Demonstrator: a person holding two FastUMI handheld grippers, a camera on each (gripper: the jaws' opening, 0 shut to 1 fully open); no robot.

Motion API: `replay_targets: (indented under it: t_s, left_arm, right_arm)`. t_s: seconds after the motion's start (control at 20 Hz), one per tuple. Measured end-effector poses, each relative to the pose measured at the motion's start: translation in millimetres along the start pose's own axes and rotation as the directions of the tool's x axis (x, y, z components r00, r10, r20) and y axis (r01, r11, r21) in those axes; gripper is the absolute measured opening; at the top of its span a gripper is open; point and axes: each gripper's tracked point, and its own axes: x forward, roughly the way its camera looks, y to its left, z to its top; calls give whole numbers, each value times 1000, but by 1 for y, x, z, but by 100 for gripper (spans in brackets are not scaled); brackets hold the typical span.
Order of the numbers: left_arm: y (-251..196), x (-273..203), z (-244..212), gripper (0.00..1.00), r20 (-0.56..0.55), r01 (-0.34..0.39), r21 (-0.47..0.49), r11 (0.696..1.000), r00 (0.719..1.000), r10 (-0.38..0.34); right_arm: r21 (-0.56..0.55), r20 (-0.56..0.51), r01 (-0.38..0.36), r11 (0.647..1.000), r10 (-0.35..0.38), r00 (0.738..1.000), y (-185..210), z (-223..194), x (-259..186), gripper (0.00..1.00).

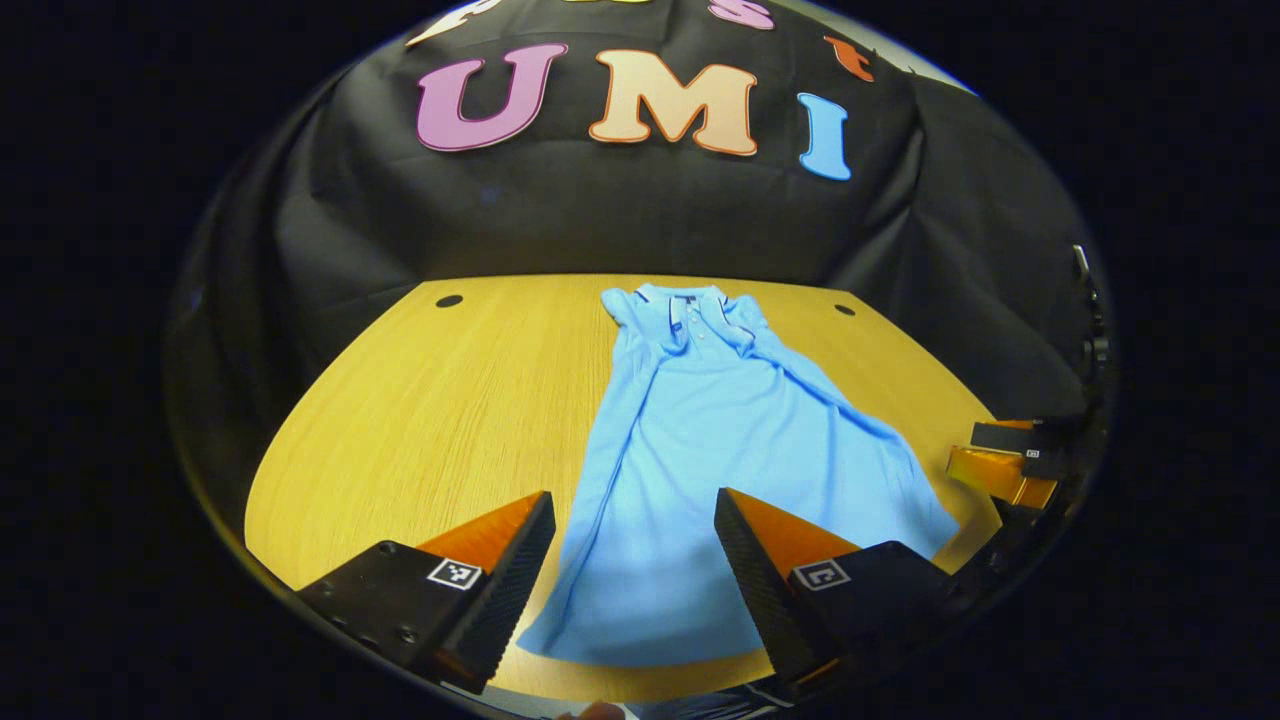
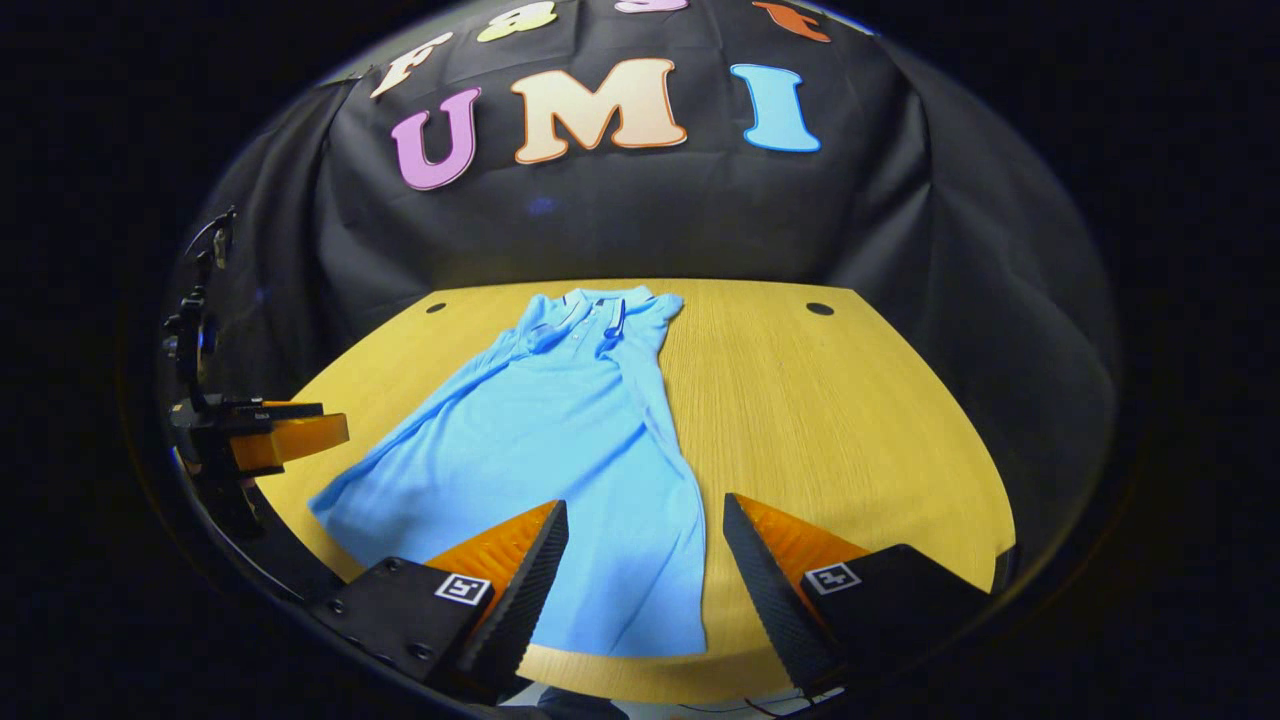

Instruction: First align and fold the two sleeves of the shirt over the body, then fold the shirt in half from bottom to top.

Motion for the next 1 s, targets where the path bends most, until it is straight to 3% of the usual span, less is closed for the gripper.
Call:
replay_targets:
  t_s: [0.35,0.7,0.75,0.8,0.9,1.0]
  left_arm:
    - [7,-2,-70,96,-98,-46,26,999,994,48]
    - [20,-10,-88,95,-111,-116,53,992,986,121]
    - [21,-10,-87,95,-100,-128,55,990,986,133]
    - [22,-10,-86,96,-97,-138,60,989,985,143]
    - [25,-15,-87,96,-96,-161,67,985,981,167]
    - [25,-17,-89,96,-95,-170,72,983,980,177]
  right_arm:
    - [-32,-72,20,999,-22,997,5,-42,-8,98]
    - [-42,-155,50,998,-56,986,-1,-80,-7,98]
    - [-47,-168,55,997,-62,984,-3,-85,-6,93]
    - [-48,-184,51,998,-59,981,-2,-89,-7,98]
    - [-31,-182,52,998,-57,982,-2,-86,-4,94]
    - [-24,-182,50,998,-54,982,-1,-86,-7,99]
